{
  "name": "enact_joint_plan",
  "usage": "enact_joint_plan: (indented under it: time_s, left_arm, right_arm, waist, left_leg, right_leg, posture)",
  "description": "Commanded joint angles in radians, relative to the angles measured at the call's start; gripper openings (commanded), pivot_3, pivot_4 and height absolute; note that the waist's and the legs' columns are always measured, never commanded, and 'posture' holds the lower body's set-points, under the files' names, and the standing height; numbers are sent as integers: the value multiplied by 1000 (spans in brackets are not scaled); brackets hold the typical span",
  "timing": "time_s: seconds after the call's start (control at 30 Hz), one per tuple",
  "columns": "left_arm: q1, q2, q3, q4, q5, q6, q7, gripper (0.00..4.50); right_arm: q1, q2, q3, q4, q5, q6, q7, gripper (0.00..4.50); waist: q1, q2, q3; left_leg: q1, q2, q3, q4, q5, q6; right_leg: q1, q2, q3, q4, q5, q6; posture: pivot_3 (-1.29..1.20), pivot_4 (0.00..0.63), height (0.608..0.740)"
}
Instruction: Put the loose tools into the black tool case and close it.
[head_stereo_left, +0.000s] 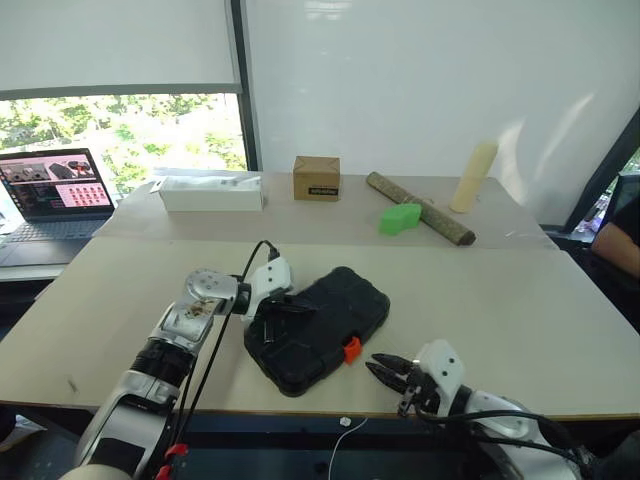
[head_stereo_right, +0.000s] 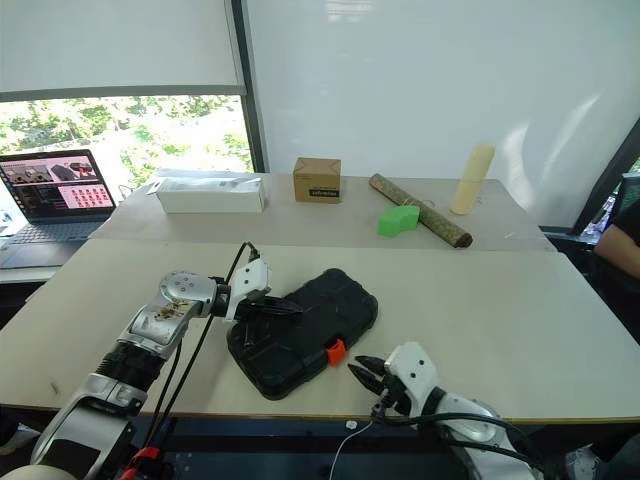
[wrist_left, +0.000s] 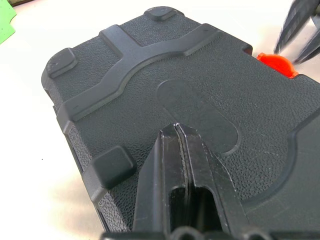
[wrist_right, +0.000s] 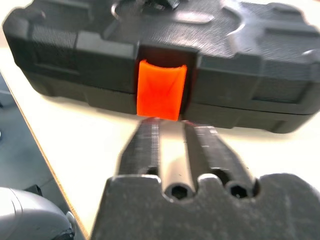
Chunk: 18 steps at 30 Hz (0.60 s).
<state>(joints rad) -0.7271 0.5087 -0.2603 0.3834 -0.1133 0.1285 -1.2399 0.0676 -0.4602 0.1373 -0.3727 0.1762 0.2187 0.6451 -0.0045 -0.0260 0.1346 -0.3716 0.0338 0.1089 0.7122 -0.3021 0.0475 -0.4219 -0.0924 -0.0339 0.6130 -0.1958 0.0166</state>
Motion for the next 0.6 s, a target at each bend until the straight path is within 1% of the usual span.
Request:
enact_joint_plan:
  time_s: [0.03,0.23,0.43,0.6]
  left_arm:
    - [41,8,-64,48,67,16,-12,0]
    - [39,6,-68,48,72,24,-6,0]
    - [33,4,-70,52,80,31,-3,0]
    - [28,1,-72,58,85,34,-1,0]
  right_arm:
    - [-42,17,14,11,-17,-38,-8,49]
    - [-83,40,50,53,-28,-53,3,49]
    - [-115,38,89,72,-44,-52,37,49]
    - [-134,42,96,79,-47,-34,52,49]
  waist:
    - [0,0,0]
    - [-1,0,0]
    - [-10,0,0]
    - [-11,0,0]
  left_leg:
    - [0,0,0,0,0,0]
    - [0,0,0,0,0,0]
    - [2,1,0,0,0,0]
    - [2,1,1,0,0,0]
  right_leg:
    - [0,0,0,0,0,0]
    - [0,0,0,0,0,0]
    - [0,1,1,1,0,0]
    - [0,2,2,1,0,0]
  posture:
    - [0,150,740]
    - [0,150,740]
    - [0,150,740]
    - [0,150,740]
